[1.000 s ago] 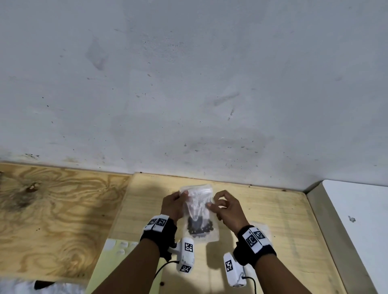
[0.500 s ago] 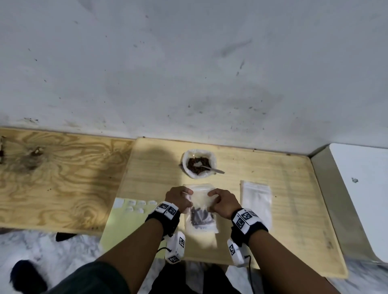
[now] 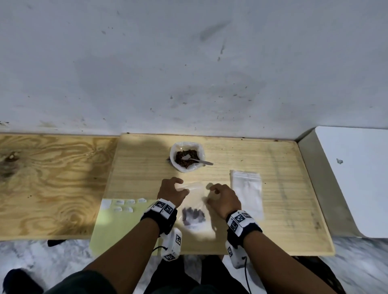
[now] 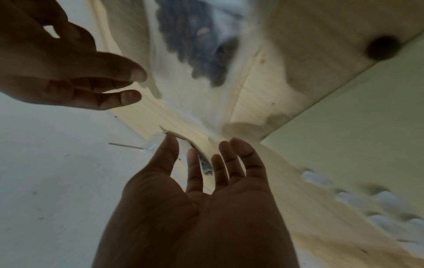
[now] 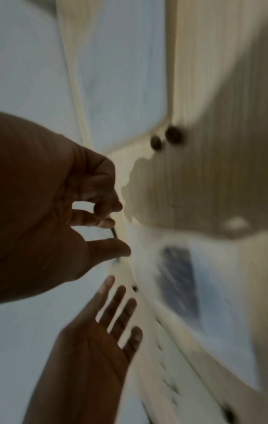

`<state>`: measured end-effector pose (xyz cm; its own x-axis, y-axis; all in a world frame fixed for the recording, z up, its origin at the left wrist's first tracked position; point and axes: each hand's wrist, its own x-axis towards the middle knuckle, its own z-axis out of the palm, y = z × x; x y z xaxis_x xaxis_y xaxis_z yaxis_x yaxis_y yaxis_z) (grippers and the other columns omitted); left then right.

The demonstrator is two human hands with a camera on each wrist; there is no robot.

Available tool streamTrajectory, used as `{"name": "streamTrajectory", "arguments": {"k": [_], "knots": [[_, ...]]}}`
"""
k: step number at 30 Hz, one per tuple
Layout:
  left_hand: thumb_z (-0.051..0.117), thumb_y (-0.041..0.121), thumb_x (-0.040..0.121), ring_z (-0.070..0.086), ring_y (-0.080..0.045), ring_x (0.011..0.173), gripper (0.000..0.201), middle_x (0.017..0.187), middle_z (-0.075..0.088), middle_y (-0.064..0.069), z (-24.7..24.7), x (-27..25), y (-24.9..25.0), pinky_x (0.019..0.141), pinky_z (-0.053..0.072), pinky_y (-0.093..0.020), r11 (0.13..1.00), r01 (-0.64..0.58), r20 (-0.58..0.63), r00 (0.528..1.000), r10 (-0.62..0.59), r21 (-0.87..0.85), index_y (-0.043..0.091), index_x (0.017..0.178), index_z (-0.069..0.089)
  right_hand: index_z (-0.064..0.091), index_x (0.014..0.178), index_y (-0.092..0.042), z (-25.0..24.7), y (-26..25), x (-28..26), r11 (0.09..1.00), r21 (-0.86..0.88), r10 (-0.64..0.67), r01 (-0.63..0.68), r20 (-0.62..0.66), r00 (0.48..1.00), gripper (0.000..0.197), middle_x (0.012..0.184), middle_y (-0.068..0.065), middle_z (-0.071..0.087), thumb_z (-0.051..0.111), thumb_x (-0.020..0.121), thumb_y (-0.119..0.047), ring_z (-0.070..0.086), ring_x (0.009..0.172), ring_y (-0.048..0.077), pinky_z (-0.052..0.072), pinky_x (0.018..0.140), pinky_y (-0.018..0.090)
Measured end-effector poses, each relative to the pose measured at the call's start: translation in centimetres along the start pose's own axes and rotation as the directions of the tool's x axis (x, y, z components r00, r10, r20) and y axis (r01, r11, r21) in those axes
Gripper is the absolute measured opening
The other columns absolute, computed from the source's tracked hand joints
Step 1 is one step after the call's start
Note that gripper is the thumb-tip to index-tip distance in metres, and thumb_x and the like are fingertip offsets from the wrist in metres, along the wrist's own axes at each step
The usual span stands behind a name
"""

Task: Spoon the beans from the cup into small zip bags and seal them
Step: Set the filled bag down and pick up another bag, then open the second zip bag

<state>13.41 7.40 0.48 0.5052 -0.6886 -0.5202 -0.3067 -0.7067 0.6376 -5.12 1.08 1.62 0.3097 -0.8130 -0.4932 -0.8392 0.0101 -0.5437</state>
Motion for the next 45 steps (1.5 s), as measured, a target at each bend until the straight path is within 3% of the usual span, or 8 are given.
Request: {"name": "streamTrajectory", "arguments": {"k": [3,6,15,29,34,37,41,45], "knots": [[0.075,0.024,0.079,0.06,-0.024,0.107,0.029,0.115,0.061,-0.007,1.9,0.0,2.8,0.092,0.047,-0.032,0.995,-0.083,0.058,0.995,0.086,-0.06,0.016,0.106,0.066,0.06,0.094,-0.038,-3.4,2.1,0.7,0.982,0.163,0.122,-0.097,-0.15,0.981,0.022,0.111,-0.008,0.063,0.075,0.079,-0.036,0.059,0.092,0.015,0.041,0.079,0.024],[0.076,0.022,0.08,0.065,-0.022,0.093,0.027,0.107,0.068,-0.007,4.9,-0.1,6.0,0.082,0.051,-0.03,0.988,-0.094,0.168,0.979,0.114,-0.119,0.013,0.104,0.068,0.064,0.11,-0.027,-6.5,5.4,1.8,0.962,0.181,0.243,-0.202,-0.243,0.939,0.031,0.12,0.001,0.064,0.074,0.081,-0.032,0.062,0.1,0.025,0.049,0.08,0.03],[0.074,0.027,0.08,0.061,-0.023,0.107,0.032,0.117,0.063,-0.002,13.2,0.3,10.6,0.091,0.052,-0.034,0.997,0.038,0.329,0.944,-0.013,-0.07,0.02,0.11,0.065,0.05,0.127,-0.024,-9.2,12.0,3.5,0.905,0.183,0.407,-0.384,-0.109,0.907,0.069,0.118,0.004,0.062,0.082,0.07,-0.044,0.062,0.108,0.028,0.051,0.083,0.033],[0.073,0.019,0.079,0.064,-0.022,0.102,0.026,0.11,0.063,-0.001,13.8,1.2,10.9,0.088,0.051,-0.031,0.995,0.001,0.276,0.961,0.026,-0.097,0.022,0.104,0.068,0.068,0.074,-0.016,-10.5,13.8,4.2,0.888,0.429,0.292,-0.167,-0.245,0.924,0.007,0.08,0.003,0.071,0.072,0.079,-0.017,0.065,0.083,0.026,0.05,0.072,0.029],[0.074,0.012,0.078,0.067,-0.017,0.089,0.02,0.105,0.066,0.003,12.0,0.6,11.1,0.074,0.051,-0.028,0.951,-0.117,0.172,0.97,0.171,-0.285,0.03,0.086,0.074,0.066,0.078,-0.012,-11.9,11.6,2.9,0.727,0.671,0.209,-0.143,-0.018,0.978,0.014,0.065,0.003,0.051,0.064,0.083,0.001,0.037,0.05,0.014,0.027,0.043,0.018],[0.068,0.003,0.078,0.068,-0.022,0.081,0.034,0.088,0.069,0.001,10.3,0.4,10.7,0.071,0.055,-0.035,0.924,-0.188,0.04,0.976,0.213,-0.333,0.036,0.071,0.07,0.062,0.06,-0.025,-11.1,9.6,2.3,0.771,0.619,0.095,-0.15,0.12,0.988,0.037,0.055,-0.004,0.045,0.068,0.082,0.004,0.036,0.043,0.01,0.025,0.044,0.019],[0.06,-0.003,0.084,0.063,-0.02,0.075,0.033,0.084,0.065,-0.001,7.3,0.4,10.3,0.062,0.056,-0.026,0.916,-0.246,0.015,0.964,0.264,-0.316,0.027,0.074,0.071,0.068,0.103,-0.023,-10.5,6.3,2.6,0.836,0.549,0.008,0.021,-0.049,0.999,0.037,0.09,-0.002,0.066,0.077,0.076,0.001,0.064,0.079,0.008,0.049,0.068,0.018],[0.06,-0.004,0.083,0.066,-0.02,0.08,0.031,0.09,0.068,0.002,3.5,0.3,9.4,0.077,0.058,-0.037,0.912,-0.352,0.066,0.926,0.372,-0.213,0.022,0.076,0.074,0.074,0.09,-0.022,-10.1,2.1,3.2,0.889,0.444,-0.132,0.11,0.018,0.991,0.029,0.074,-0.003,0.073,0.073,0.077,0.004,0.067,0.072,0.002,0.048,0.07,0.016]]}}
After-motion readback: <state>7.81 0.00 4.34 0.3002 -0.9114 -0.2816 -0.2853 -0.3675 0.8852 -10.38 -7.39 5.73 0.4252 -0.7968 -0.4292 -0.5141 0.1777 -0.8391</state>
